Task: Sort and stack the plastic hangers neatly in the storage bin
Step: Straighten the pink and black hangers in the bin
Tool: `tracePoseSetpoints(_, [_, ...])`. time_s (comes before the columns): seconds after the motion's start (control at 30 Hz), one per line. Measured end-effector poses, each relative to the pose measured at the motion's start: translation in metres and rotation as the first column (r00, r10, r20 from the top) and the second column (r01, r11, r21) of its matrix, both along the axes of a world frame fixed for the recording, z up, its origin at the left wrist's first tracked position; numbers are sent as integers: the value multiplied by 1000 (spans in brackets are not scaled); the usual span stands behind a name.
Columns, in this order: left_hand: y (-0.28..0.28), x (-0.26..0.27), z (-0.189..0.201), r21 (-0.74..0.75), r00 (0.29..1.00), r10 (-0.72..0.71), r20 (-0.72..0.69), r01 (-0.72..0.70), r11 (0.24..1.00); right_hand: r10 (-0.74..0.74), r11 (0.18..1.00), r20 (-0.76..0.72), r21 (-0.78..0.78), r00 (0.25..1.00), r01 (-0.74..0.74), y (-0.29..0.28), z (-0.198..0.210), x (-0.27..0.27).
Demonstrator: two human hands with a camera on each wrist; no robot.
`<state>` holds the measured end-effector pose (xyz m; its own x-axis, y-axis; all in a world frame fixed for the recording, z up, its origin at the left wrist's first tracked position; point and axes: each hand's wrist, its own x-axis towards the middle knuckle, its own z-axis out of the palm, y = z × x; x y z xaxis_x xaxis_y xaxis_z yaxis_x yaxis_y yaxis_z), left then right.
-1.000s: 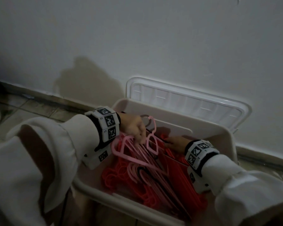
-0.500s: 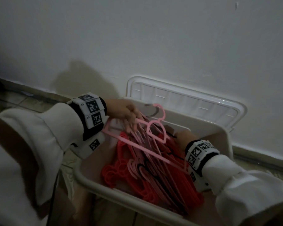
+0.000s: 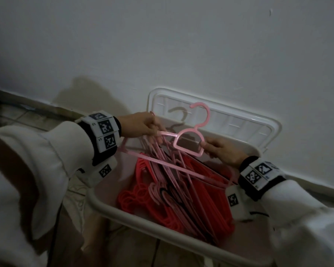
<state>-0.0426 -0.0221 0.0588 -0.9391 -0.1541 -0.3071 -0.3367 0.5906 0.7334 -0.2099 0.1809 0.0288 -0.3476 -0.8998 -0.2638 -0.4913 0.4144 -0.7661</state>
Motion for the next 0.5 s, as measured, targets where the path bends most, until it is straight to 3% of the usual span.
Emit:
tracePoseSetpoints(0.1, [8,-1,-4,-168,1000,4,5,-3,986,24,1000,-222,-7,975,-26,6,1,-7])
tracePoseSetpoints(0.27, [42,-11,-10,-62,999,9,-31,-10,998,82,996,-213,-6,974,-85,5,12,7])
tracePoseSetpoints(0.33, [53,-16,-12,-104,998,37,-54,-43,994,110,994,-218,8,970,-111,2,14,12])
tracePoseSetpoints(0.4, [53,-19,-14,-125,995,89,-42,-93,988,44,999,-191,-10,981,-46,-1,8,6])
tracePoseSetpoints(0.5, [45,-19,-7,-146,993,113,-37,-117,982,-190,982,-106,-18,976,189,-4,-6,-22])
